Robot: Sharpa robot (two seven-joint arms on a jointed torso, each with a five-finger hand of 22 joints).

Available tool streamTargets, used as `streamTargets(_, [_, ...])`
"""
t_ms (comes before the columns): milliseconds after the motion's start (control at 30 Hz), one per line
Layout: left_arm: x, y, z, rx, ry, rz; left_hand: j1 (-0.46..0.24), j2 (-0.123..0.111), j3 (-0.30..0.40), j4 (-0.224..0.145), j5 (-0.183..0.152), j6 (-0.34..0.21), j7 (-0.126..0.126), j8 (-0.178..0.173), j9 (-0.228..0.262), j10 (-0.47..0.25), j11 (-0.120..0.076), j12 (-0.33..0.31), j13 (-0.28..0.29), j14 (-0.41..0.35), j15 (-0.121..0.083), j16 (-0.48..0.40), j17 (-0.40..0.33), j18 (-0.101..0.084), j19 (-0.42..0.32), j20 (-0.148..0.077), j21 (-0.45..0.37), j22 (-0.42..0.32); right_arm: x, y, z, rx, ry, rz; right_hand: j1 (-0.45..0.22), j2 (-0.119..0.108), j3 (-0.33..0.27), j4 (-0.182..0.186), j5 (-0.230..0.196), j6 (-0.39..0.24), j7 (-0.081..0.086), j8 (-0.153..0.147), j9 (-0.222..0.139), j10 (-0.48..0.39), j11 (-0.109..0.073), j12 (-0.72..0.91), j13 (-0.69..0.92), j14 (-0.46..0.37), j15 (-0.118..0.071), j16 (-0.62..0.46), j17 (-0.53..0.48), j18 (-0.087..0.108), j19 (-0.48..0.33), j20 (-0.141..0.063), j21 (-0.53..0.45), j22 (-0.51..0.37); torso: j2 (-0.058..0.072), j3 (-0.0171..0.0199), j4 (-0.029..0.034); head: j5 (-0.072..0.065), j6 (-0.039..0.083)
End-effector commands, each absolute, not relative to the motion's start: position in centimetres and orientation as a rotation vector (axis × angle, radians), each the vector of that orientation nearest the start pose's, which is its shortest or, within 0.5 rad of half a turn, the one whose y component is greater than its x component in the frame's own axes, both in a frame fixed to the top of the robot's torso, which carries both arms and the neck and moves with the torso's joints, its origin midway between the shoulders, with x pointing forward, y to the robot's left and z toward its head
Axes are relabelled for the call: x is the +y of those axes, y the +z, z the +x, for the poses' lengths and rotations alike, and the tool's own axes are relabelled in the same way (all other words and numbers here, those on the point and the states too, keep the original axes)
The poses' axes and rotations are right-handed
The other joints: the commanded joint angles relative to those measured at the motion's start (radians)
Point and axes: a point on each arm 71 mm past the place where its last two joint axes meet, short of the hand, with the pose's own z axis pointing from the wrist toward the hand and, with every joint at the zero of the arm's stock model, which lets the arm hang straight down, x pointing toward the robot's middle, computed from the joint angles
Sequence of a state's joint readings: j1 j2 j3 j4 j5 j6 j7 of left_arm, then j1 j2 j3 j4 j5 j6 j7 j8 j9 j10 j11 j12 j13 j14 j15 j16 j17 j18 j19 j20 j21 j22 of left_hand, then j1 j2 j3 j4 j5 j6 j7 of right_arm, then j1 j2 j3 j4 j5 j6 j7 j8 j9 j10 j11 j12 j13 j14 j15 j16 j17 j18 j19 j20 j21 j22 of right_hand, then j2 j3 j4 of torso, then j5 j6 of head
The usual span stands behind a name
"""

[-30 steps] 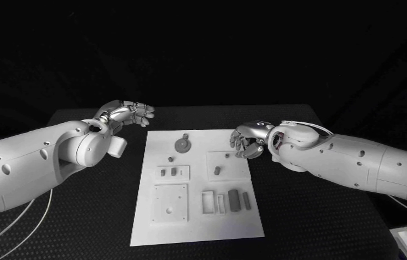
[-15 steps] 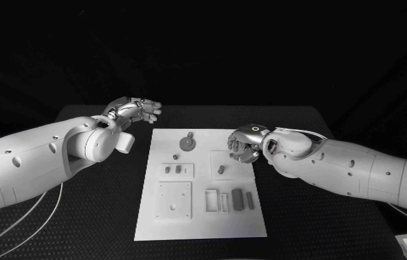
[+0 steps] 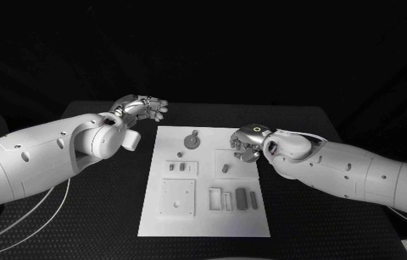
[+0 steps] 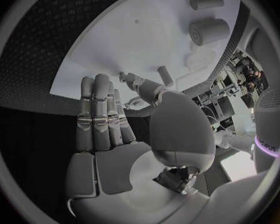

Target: Assemble the parts on the task board

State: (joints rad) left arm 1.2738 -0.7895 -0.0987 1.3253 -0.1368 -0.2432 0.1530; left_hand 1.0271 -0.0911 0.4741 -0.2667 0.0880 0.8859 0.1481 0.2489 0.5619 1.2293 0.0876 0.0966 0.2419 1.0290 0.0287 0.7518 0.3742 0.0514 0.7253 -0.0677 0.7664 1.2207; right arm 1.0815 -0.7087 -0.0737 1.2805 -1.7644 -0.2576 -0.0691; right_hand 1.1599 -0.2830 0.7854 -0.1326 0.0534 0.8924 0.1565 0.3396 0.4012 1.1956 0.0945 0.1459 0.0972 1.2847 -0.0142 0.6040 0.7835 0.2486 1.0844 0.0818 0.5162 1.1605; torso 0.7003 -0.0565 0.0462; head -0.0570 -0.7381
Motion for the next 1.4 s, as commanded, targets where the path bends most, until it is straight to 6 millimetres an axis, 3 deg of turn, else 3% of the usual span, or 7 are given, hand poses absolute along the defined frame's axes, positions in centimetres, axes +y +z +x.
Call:
streamTargets(33, [23.8, -18.6, 52.8, 1.628, -1.297, -1.066, -0.01, -0.003, -0.005, 0.0, -0.004, -0.004, 0.005, 0.006, -0.002, -0.004, 0.005, -0.004, -0.001, 0.001, 0.003, -0.004, 0.001, -0.009, -0.006, 0.0, -0.006, 0.001, -19.5, -27.4, 49.0, 1.751, 0.433, -0.48, 0.001, -0.01, 0.008, 0.001, -0.004, 0.004, -0.001, 0.002, 0.0, 0.007, 0.003, -0.004, 0.002, 0.004, 0.001, 0.005, 0.003, 0.013, 0.006, -0.004, 0.006, 0.001, -0.001, 0.0005, -0.0009, 0.005, -0.003])
streamTargets(333, [23.9, -18.6, 52.8, 1.634, -1.292, -1.069, -0.011, -0.003, -0.006, 0.001, -0.003, 0.006, 0.013, 0.014, 0.0, 0.005, 0.009, 0.001, 0.0, 0.007, 0.003, -0.012, 0.007, -0.007, -0.004, 0.0, -0.009, 0.004, -19.4, -28.0, 48.6, 1.778, 0.434, -0.502, 0.012, -0.005, 0.033, 0.003, -0.004, 0.058, -0.023, 0.034, 0.019, 0.072, -0.02, 0.015, 0.022, 0.026, -0.02, 0.052, 0.041, 0.013, 0.035, -0.021, 0.043, 0.033, -0.001, 0.0008, -0.0037, 0.008, -0.009])
streamTargets(567, [24.0, -18.6, 52.9, 1.635, -1.284, -1.063, -0.011, -0.003, -0.006, 0.001, -0.003, 0.01, 0.013, 0.016, 0.001, 0.005, 0.01, 0.001, 0.0, 0.009, 0.002, -0.012, 0.009, -0.007, -0.003, 0.0, -0.009, 0.005, -19.1, -28.4, 48.4, 1.78, 0.43, -0.521, 0.01, 0.0, 0.039, 0.002, -0.004, 0.076, -0.028, 0.044, 0.03, 0.093, -0.028, 0.02, 0.034, 0.027, -0.028, 0.076, 0.059, 0.013, 0.041, -0.028, 0.061, 0.051, -0.001, 0.0015, -0.0028, 0.008, -0.013])
streamTargets(800, [24.1, -18.6, 52.8, 1.65, -1.284, -1.036, -0.011, -0.003, -0.006, 0.001, -0.003, 0.018, 0.009, 0.023, 0.003, 0.009, 0.008, 0.004, 0.0, 0.012, 0.002, -0.016, 0.013, -0.006, -0.001, 0.0, -0.01, 0.007, -19.0, -29.2, 48.0, 1.774, 0.41, -0.568, 0.012, 0.005, 0.048, -0.003, -0.004, 0.094, -0.036, 0.053, 0.038, 0.103, -0.032, 0.02, 0.042, 0.021, -0.032, 0.09, 0.07, 0.013, 0.041, -0.032, 0.07, 0.062, -0.001, 0.0009, -0.0023, 0.007, -0.016])
streamTargets(900, [24.1, -18.6, 52.8, 1.659, -1.278, -1.014, -0.011, 0.002, -0.008, 0.003, 0.0, 0.052, -0.009, 0.048, 0.013, 0.038, -0.006, 0.021, 0.008, 0.02, -0.001, -0.018, 0.022, -0.007, 0.002, -0.002, -0.011, 0.011, -18.7, -29.5, 47.8, 1.765, 0.413, -0.573, 0.012, 0.005, 0.052, -0.004, -0.004, 0.098, -0.038, 0.054, 0.04, 0.101, -0.032, 0.017, 0.043, 0.017, -0.032, 0.09, 0.071, 0.013, 0.039, -0.032, 0.069, 0.063, -0.002, 0.0011, -0.0042, 0.01, -0.018])
streamTargets(1200, [24.0, -18.6, 52.8, 1.656, -1.278, -1.019, -0.015, 0.0, -0.011, 0.002, -0.002, 0.039, -0.004, 0.048, 0.01, 0.028, -0.002, 0.016, 0.005, 0.021, -0.001, -0.023, 0.029, -0.007, 0.003, -0.003, -0.015, 0.013, -18.3, -29.8, 47.6, 1.734, 0.405, -0.581, 0.017, 0.007, 0.078, -0.003, -0.005, 0.103, -0.038, 0.054, 0.045, 0.086, -0.027, 0.002, 0.046, 0.002, -0.028, 0.089, 0.072, 0.013, 0.032, -0.03, 0.065, 0.064, -0.002, 0.0001, -0.0021, 0.005, -0.021])
streamTargets(1400, [23.8, -18.6, 52.8, 1.66, -1.284, -1.021, -0.016, 0.001, -0.012, 0.002, -0.002, 0.038, -0.003, 0.048, 0.01, 0.028, -0.001, 0.016, 0.005, 0.021, -0.001, -0.024, 0.03, -0.007, 0.003, -0.003, -0.015, 0.013, -18.0, -29.8, 47.5, 1.724, 0.402, -0.588, 0.027, 0.021, 0.092, -0.005, -0.005, 0.125, -0.047, 0.064, 0.052, 0.11, -0.035, 0.011, 0.057, 0.011, -0.035, 0.1, 0.079, 0.013, 0.043, -0.034, 0.072, 0.07, -0.002, 0.0023, -0.0047, 0.002, -0.017])
